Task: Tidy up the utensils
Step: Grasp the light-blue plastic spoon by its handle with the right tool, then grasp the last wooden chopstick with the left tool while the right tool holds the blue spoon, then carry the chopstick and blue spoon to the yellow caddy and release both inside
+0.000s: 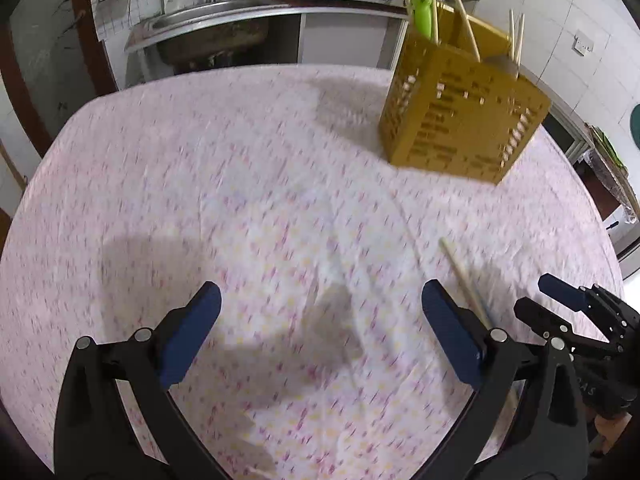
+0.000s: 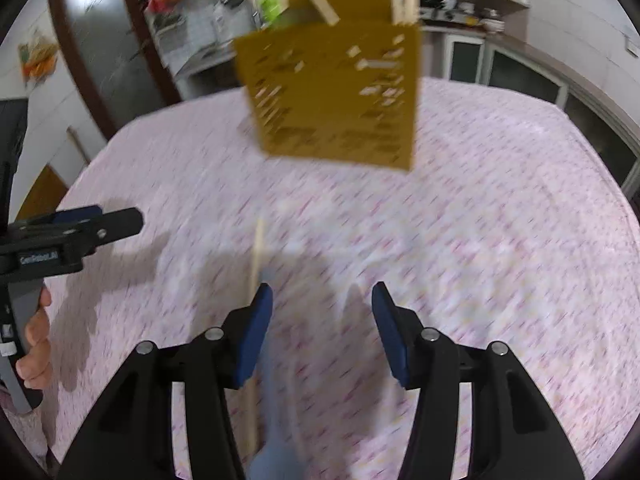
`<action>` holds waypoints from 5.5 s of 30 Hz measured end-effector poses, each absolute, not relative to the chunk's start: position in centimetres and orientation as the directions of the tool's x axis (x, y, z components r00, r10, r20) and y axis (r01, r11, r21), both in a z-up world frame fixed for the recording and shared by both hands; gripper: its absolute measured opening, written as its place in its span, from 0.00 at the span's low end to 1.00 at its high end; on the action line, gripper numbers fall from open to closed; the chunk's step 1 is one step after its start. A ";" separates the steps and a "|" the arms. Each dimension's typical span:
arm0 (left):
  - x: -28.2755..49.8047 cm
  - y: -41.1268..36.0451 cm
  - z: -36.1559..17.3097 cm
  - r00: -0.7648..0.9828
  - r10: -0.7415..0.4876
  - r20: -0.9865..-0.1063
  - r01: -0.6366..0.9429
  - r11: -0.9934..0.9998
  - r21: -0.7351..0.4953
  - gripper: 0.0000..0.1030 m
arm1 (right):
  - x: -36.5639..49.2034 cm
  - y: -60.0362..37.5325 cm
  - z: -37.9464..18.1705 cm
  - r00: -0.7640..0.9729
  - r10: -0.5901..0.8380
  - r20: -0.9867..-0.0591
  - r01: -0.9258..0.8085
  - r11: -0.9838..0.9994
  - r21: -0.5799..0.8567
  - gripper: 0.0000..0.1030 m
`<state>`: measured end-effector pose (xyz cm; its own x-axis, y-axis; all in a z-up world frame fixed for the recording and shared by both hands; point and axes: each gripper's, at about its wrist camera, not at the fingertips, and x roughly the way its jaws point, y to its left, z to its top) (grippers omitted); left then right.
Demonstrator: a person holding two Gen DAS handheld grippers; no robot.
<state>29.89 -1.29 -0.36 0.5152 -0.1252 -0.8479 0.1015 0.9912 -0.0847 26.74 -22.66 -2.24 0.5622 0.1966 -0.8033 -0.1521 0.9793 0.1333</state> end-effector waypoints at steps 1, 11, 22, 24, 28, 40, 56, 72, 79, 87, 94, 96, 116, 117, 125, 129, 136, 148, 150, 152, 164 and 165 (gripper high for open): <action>29.6 -1.1 -0.6 0.514 -0.119 -0.850 0.100 0.992 -0.078 0.95 | 26.5 -22.2 -2.4 0.557 0.193 -0.808 -0.158 0.980 0.125 0.50; 27.4 0.8 -2.2 0.501 -0.085 -0.861 0.082 0.995 -0.051 0.95 | 26.3 -21.4 -3.8 0.510 0.183 -0.841 -0.148 0.981 0.124 0.49; 27.3 1.4 -1.9 0.503 -0.092 -0.859 0.074 0.995 -0.063 0.95 | 26.9 -22.3 -3.1 0.489 0.202 -0.849 -0.148 0.978 0.148 0.46; 27.4 1.4 -2.0 0.499 -0.100 -0.861 0.075 0.995 -0.071 0.95 | 26.9 -22.2 -3.2 0.484 0.201 -0.852 -0.153 0.978 0.144 0.46; 27.5 0.9 -2.2 0.497 -0.095 -0.862 0.084 0.995 -0.062 0.95 | 27.2 -21.8 -3.4 0.484 0.181 -0.856 -0.158 0.980 0.117 0.46; 27.7 0.8 -2.5 0.477 -0.090 -0.875 0.075 0.995 -0.061 0.95 | 29.1 -20.7 -3.4 0.409 0.084 -0.909 -0.185 0.983 0.007 0.18; 28.5 -3.7 -1.0 0.405 -0.152 -0.902 0.064 0.988 -0.138 0.95 | 29.4 -27.1 -2.1 0.446 0.123 -0.887 -0.053 0.992 0.111 0.07; 30.1 -12.9 -2.9 0.312 -0.078 -0.947 0.013 0.997 -0.078 0.64 | 27.7 -34.4 -3.0 0.484 0.106 -0.869 0.046 0.988 0.146 0.07; 31.4 -14.6 -3.8 0.295 -0.003 -0.955 0.000 1.000 -0.004 0.51 | 28.0 -35.3 -3.0 0.489 0.101 -0.866 0.044 0.989 0.140 0.07; 33.0 -16.3 -3.9 0.276 0.027 -0.961 0.065 0.997 0.047 0.41 | 28.8 -35.9 -3.2 0.490 0.102 -0.866 0.063 0.986 0.152 0.07; 34.1 -17.1 -3.8 0.277 0.005 -0.961 0.117 0.992 0.039 0.26 | 28.6 -35.3 -3.3 0.487 0.096 -0.868 0.062 0.988 0.144 0.07; 34.1 -17.2 -3.7 0.277 0.006 -0.961 0.128 0.991 0.043 0.19 | 28.4 -35.2 -3.1 0.488 0.096 -0.868 0.061 0.988 0.143 0.07; 32.9 -13.4 2.3 0.396 -0.146 -0.907 0.207 0.976 -0.067 0.04 | 28.2 -33.4 0.6 0.597 0.113 -0.794 0.052 0.983 0.178 0.07; 32.5 -13.4 3.0 0.416 -0.153 -0.896 0.210 0.975 -0.068 0.04 | 28.3 -33.5 1.0 0.609 0.116 -0.785 0.052 0.981 0.185 0.07; 32.2 -12.0 11.4 0.660 -0.192 -0.727 0.240 0.970 -0.038 0.04 | 29.1 -32.3 5.8 0.738 0.100 -0.668 0.038 0.981 0.189 0.07; 32.7 -12.7 15.3 0.760 -0.217 -0.612 0.265 0.964 -0.013 0.04 | 29.9 -31.6 9.5 0.797 0.100 -0.595 0.017 0.982 0.187 0.07; 34.8 -13.0 22.0 0.901 -0.265 -0.344 0.268 0.963 -0.039 0.04 | 32.2 -30.3 17.5 0.902 0.080 -0.425 -0.016 0.988 0.152 0.07; 42.5 -13.6 19.9 0.945 -0.272 -0.179 0.268 0.962 -0.049 0.05 | 39.4 -28.5 16.2 0.913 0.096 -0.396 -0.065 0.994 0.092 0.07; 43.5 -13.2 18.2 0.942 -0.275 -0.194 0.267 0.961 -0.067 0.05 | 40.0 -28.5 14.9 0.908 0.100 -0.407 -0.068 0.993 0.093 0.07; 44.4 -12.8 16.6 0.936 -0.290 -0.200 0.280 0.957 -0.076 0.05 | 40.3 -28.2 13.2 0.903 0.103 -0.417 -0.072 0.993 0.088 0.07; 44.0 -11.3 17.4 0.939 -0.327 -0.106 0.311 0.940 -0.143 0.05 | 39.4 -27.4 10.0 0.890 0.107 -0.444 -0.084 0.994 0.071 0.07; 44.0 -11.3 17.7 0.943 -0.320 -0.093 0.307 0.942 -0.135 0.05 | 39.4 -27.3 10.1 0.891 0.107 -0.441 -0.085 0.994 0.068 0.07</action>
